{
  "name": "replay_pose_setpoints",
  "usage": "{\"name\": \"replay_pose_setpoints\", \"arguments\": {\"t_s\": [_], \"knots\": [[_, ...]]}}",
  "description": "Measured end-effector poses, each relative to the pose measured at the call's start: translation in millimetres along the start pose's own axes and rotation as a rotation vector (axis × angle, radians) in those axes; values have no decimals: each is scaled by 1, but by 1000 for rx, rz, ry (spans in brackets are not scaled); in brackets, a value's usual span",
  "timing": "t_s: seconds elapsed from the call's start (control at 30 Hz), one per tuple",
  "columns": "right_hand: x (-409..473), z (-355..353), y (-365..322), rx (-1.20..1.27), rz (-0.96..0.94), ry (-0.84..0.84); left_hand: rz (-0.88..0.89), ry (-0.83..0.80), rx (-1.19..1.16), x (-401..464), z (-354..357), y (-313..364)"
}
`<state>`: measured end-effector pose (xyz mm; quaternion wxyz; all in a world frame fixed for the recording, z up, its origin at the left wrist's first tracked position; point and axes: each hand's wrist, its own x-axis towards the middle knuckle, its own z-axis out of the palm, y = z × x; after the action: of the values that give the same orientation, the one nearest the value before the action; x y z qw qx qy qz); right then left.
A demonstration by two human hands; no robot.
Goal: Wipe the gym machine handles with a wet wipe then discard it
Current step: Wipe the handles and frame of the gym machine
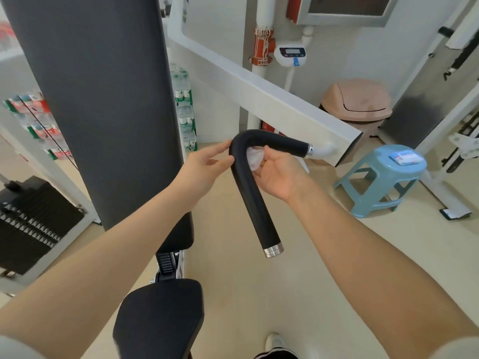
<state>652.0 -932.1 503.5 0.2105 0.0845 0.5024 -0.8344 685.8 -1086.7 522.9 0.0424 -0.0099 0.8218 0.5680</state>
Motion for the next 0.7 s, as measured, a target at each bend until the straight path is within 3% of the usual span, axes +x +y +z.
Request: {"name": "replay_pose_setpoints", "arguments": {"t_s": [0.1, 0.23, 0.4, 0.57, 0.7], "knots": [[-3, -2, 7, -246, 45, -161, -14, 8, -11, 3, -2, -1], [6, -1, -3, 10, 20, -116, -31, 20, -21, 9, -2, -1], [-7, -13, 13, -174, 109, -323, -25, 18, -57, 8, -1, -4], [7, -1, 2, -159, -12, -180, -52, 35, -69, 9, 0, -3], [-10, -18, 20, -409, 18, -324, -47, 27, -105, 6, 1, -5]]}}
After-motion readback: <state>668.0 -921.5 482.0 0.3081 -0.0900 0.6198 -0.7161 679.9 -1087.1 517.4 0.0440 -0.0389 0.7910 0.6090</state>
